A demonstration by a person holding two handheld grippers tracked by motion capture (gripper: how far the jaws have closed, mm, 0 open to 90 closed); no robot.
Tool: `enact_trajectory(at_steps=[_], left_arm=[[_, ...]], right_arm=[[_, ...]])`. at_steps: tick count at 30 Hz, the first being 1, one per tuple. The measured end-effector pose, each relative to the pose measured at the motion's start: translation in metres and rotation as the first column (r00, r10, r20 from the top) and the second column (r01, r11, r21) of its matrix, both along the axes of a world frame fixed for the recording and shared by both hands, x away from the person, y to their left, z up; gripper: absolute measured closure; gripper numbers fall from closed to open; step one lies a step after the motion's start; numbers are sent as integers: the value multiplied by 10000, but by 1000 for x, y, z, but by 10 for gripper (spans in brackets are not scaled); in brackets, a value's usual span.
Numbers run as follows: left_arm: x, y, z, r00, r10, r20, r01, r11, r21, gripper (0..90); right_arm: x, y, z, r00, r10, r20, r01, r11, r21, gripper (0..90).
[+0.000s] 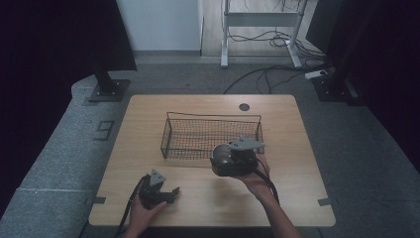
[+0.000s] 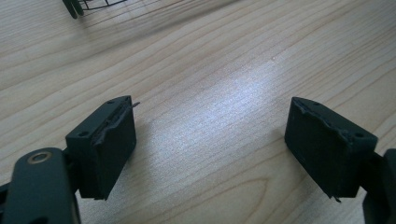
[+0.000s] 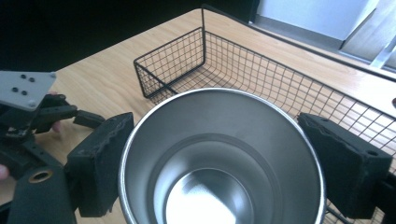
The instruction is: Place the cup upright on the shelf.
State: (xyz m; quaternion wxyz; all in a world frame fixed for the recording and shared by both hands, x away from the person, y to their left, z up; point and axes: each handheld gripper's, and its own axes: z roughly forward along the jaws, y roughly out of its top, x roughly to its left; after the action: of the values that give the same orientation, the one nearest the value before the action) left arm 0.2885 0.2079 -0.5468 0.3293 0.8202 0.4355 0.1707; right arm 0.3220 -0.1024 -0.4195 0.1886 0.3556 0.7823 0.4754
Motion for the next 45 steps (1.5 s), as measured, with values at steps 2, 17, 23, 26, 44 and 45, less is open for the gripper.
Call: enact_trajectory(at_steps=[2, 17, 23, 26, 44, 45], left_arm=[[0, 0, 0, 10000, 0, 2, 0, 10000, 3, 165], [0, 0, 0, 10000, 6, 5, -6, 10000, -1, 165], [0, 0, 0, 10000, 8, 1, -8, 10000, -6, 166], [0, 0, 0, 10000, 12, 7, -12, 10000, -1, 165], [0, 0, 0, 10000, 11, 5, -11, 10000, 0, 165], [0, 0, 0, 10000, 11, 5, -11, 10000, 1, 165]], right_arm=[[2, 0, 1, 10000, -26, -8, 26, 10000, -31, 136], [13, -3, 15, 9999, -92, 65, 92, 9999, 57, 136], [18, -3, 18, 9999, -86, 83, 86, 10000, 34, 136], [21, -2, 19, 9998, -151, 86, 151, 9999, 13, 136], [37, -3, 31, 9995, -219, 233, 220, 9998, -13, 136], [38, -3, 31, 9995, -246, 221, 246, 9997, -14, 136]])
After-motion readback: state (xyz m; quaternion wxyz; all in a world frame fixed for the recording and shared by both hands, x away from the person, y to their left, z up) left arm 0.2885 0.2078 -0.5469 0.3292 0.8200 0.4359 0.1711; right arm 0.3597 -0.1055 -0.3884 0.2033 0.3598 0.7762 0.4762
